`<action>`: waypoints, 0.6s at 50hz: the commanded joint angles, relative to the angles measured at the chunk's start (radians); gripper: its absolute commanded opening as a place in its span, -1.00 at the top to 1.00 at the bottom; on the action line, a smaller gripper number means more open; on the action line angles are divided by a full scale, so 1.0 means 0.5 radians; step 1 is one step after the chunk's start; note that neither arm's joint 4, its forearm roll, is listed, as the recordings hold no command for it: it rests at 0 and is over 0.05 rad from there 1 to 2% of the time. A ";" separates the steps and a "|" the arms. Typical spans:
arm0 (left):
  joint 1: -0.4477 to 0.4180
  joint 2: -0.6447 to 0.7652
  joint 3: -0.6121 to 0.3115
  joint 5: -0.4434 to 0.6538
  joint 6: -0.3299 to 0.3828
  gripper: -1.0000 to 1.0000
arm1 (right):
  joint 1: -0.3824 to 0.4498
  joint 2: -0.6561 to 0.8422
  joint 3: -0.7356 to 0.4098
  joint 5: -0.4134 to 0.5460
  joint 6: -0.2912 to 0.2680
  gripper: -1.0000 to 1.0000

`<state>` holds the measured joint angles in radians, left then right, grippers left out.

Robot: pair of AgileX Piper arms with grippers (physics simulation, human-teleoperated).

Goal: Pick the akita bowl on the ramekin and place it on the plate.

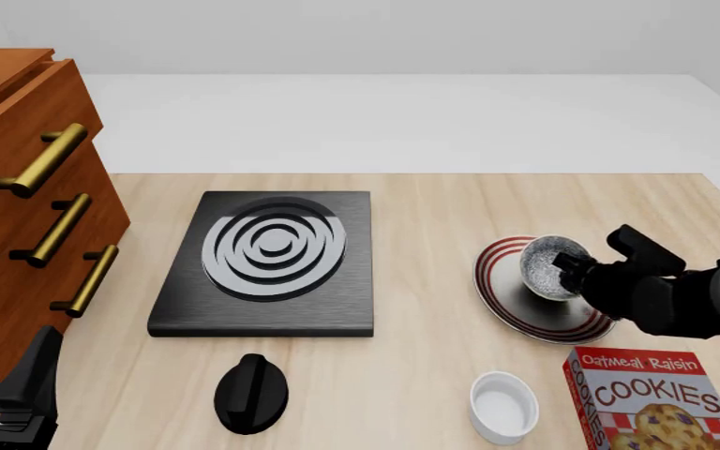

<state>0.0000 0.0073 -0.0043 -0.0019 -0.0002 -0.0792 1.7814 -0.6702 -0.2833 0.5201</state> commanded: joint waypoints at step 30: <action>0.000 0.000 0.000 0.000 0.000 -1.00 | -0.046 -0.667 0.091 0.280 -0.072 -1.00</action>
<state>0.0000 0.0073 -0.0043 -0.0019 -0.0002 -0.0881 1.5663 -0.6371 -0.2015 0.5053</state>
